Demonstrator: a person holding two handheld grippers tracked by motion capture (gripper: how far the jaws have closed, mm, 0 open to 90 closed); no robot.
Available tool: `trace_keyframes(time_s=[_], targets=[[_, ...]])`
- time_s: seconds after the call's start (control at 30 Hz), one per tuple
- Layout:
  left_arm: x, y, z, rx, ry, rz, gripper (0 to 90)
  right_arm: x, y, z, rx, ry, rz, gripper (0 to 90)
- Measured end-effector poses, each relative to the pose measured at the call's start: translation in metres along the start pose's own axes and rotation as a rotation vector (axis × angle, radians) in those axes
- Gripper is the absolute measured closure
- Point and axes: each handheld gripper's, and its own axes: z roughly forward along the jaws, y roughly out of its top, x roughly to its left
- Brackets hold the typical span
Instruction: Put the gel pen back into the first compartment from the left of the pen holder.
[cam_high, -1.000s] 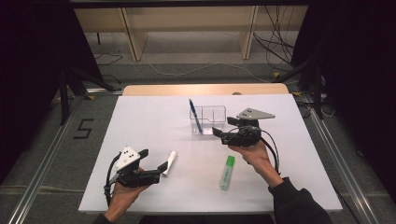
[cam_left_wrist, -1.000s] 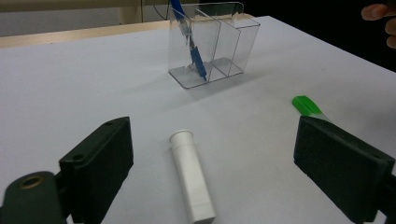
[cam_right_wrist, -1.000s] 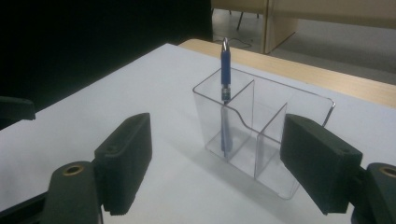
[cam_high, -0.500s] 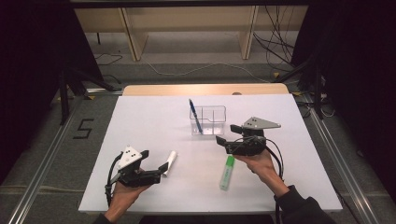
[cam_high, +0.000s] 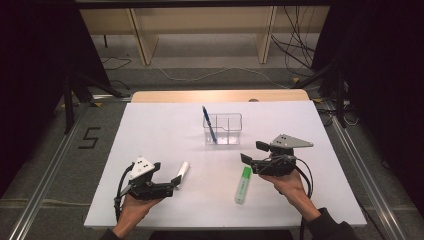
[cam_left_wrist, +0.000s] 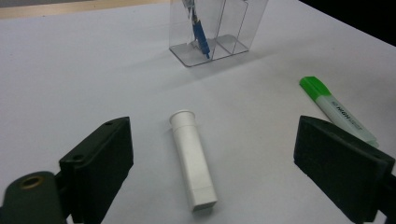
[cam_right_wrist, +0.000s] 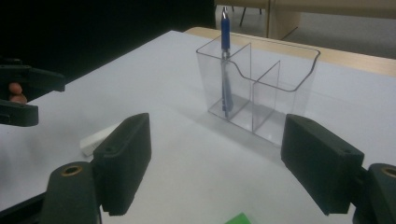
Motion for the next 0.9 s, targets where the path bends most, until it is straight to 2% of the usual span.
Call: trace_keyframes(time_s=[0.13,0.6,0.9], targets=[[0.0,0.0,0.0,0.009,0.0,0.007,11.4,-0.001,-0.005,-0.005,0.002,-0.004,0.013,25.4],[-0.001,0.001,0.004,0.045,0.005,-0.001,11.4,0.002,-0.016,-0.011,0.016,-0.004,-0.007,25.4],[-0.002,0.006,0.008,0.091,0.005,-0.012,11.5,0.003,-0.021,-0.015,0.015,-0.001,-0.003,25.4]])
